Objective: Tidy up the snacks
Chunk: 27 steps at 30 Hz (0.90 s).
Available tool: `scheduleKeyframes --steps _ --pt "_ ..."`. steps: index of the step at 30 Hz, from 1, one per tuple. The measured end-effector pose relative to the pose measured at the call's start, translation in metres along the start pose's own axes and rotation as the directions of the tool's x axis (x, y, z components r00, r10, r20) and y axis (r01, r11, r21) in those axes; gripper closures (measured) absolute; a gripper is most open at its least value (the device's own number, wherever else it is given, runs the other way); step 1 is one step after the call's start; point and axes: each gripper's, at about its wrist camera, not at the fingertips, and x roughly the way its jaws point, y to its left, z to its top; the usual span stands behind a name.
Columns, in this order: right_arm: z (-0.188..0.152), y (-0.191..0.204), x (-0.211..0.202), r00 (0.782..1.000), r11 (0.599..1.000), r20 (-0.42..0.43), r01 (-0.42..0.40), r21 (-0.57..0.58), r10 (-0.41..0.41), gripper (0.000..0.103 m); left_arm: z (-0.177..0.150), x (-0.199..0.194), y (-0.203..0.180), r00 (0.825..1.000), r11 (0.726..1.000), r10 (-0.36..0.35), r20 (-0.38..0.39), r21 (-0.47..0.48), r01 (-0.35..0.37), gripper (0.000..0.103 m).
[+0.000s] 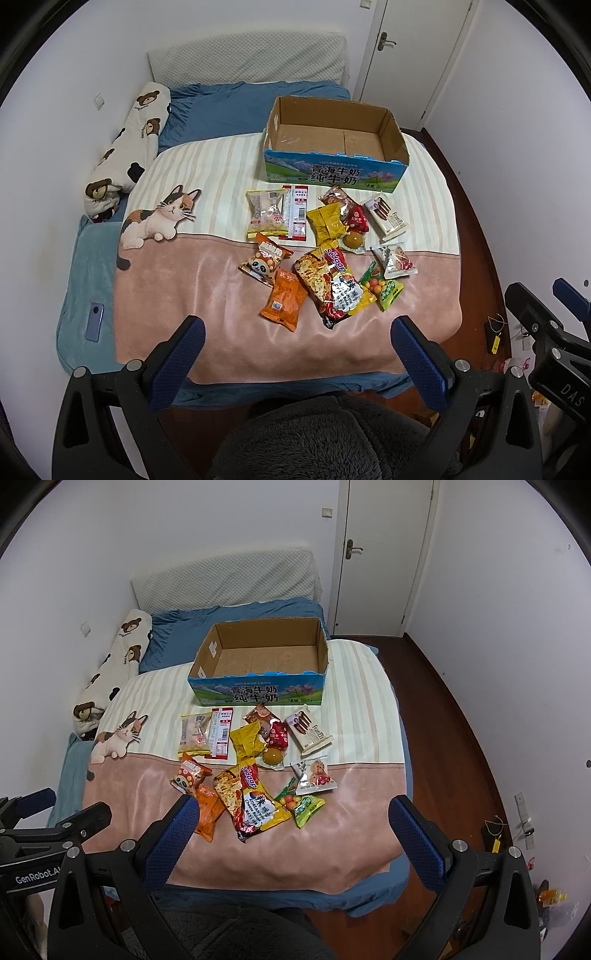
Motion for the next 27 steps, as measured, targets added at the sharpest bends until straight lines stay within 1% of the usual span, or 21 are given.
scheduleKeyframes --steps 9,14,16,17,19,21,24,25,27 --pt "0.001 0.001 0.001 1.000 1.000 -0.004 -0.002 0.002 0.002 0.000 0.001 -0.001 0.003 1.000 1.000 -0.002 0.001 0.000 0.002 0.000" --pt "0.003 0.001 0.009 1.000 1.000 -0.014 -0.006 0.006 0.007 0.000 0.005 0.004 0.005 1.000 1.000 -0.004 -0.007 -0.005 0.004 0.000" --pt "0.003 0.001 0.017 1.000 1.000 -0.022 -0.018 0.012 0.018 0.000 0.008 0.011 0.007 1.000 1.000 0.007 0.004 -0.013 -0.007 0.000" --pt "0.004 0.001 0.023 0.999 1.000 -0.026 -0.024 0.015 0.025 0.000 0.011 0.015 0.010 0.999 0.999 0.028 0.023 -0.019 -0.027 0.000" --pt "0.005 0.000 0.039 0.999 0.998 -0.028 -0.038 0.039 0.039 0.000 0.014 0.028 0.017 0.998 0.998 0.062 0.030 -0.035 -0.060 0.000" --pt "0.004 -0.001 0.066 0.995 0.995 -0.064 -0.076 0.061 0.079 0.000 0.017 0.046 0.028 0.993 0.993 0.110 0.041 -0.057 -0.107 0.000" --pt "0.000 0.000 0.114 0.986 0.991 -0.130 -0.097 0.089 0.108 0.000 0.020 0.090 0.050 0.983 0.979 0.185 -0.003 -0.090 -0.184 0.000" --pt "-0.003 0.002 0.133 0.981 0.991 -0.159 -0.095 0.092 0.109 0.000 0.018 0.101 0.055 0.979 0.975 0.201 -0.023 -0.096 -0.202 0.000" --pt "-0.007 0.008 0.172 0.968 0.988 -0.205 -0.128 0.091 0.144 0.000 0.017 0.127 0.065 0.975 0.970 0.213 -0.069 -0.100 -0.219 0.000"
